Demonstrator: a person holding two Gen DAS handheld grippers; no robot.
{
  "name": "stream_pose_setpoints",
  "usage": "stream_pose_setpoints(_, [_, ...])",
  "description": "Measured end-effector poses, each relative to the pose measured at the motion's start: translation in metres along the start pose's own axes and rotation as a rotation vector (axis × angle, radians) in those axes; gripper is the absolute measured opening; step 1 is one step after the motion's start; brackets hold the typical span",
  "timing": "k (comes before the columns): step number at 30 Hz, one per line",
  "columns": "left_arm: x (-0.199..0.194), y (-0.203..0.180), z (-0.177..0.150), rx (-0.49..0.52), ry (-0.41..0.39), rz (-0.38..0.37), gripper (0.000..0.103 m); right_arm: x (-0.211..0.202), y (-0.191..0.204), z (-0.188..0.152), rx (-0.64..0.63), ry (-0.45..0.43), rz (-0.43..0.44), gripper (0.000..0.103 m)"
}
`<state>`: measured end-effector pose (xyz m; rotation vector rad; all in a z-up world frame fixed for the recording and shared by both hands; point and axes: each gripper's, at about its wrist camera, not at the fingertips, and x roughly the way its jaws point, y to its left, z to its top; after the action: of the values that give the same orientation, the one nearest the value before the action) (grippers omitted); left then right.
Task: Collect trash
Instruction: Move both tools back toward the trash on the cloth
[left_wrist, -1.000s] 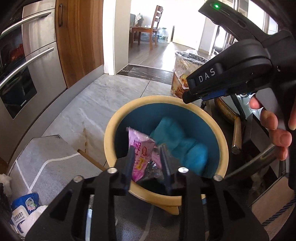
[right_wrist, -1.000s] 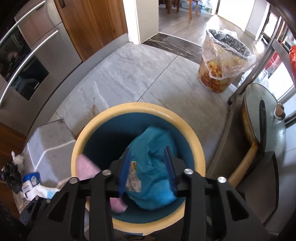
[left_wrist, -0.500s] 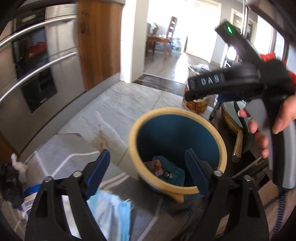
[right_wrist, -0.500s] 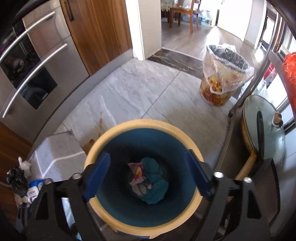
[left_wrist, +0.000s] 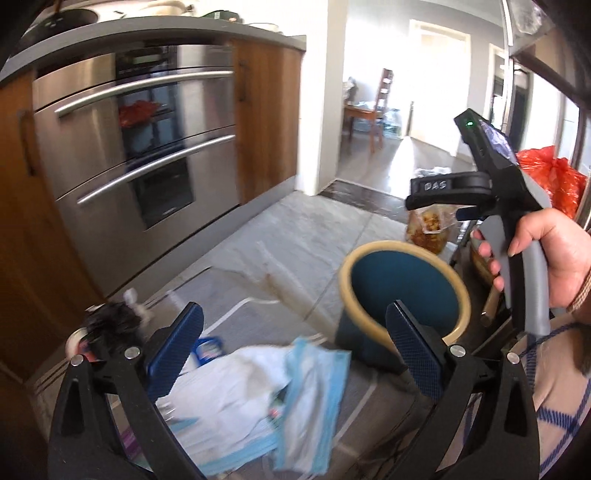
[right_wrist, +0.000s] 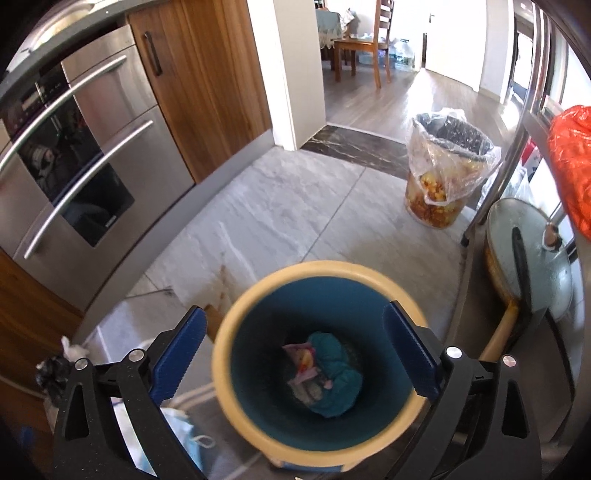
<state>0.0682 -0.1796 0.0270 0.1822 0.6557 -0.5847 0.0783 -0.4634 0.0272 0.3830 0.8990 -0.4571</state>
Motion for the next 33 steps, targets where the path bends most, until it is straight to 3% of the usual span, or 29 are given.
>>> stream_pose_setpoints(4, [-0.018,0.025,-0.004,-0.03,0.015,0.067,0.098,-0.002,0.019,-0.004,-0.029,0.011,0.038,0.096])
stream_pose_setpoints(13, [-0.069,0.082,-0.004,0.02,0.01,0.211,0.098,-0.013,0.043,-0.015,-0.086,-0.004,0.068,0.096])
stream_pose_setpoints(17, [-0.071,0.099,-0.02,-0.03,-0.051,0.268,0.098,-0.019,0.057,-0.032,-0.083,0.03,0.12,0.096])
stream_pose_setpoints(25, [-0.033,0.159,-0.044,-0.15,0.079,0.391,0.098,-0.022,0.106,-0.087,-0.237,0.124,0.199,0.096])
stream_pose_setpoints(29, [-0.02,0.186,-0.062,-0.278,0.149,0.411,0.098,-0.02,0.134,-0.109,-0.357,0.149,0.232,0.096])
stream_pose_setpoints(33, [-0.015,0.197,-0.072,-0.329,0.186,0.43,0.098,-0.013,0.148,-0.125,-0.431,0.193,0.26,0.095])
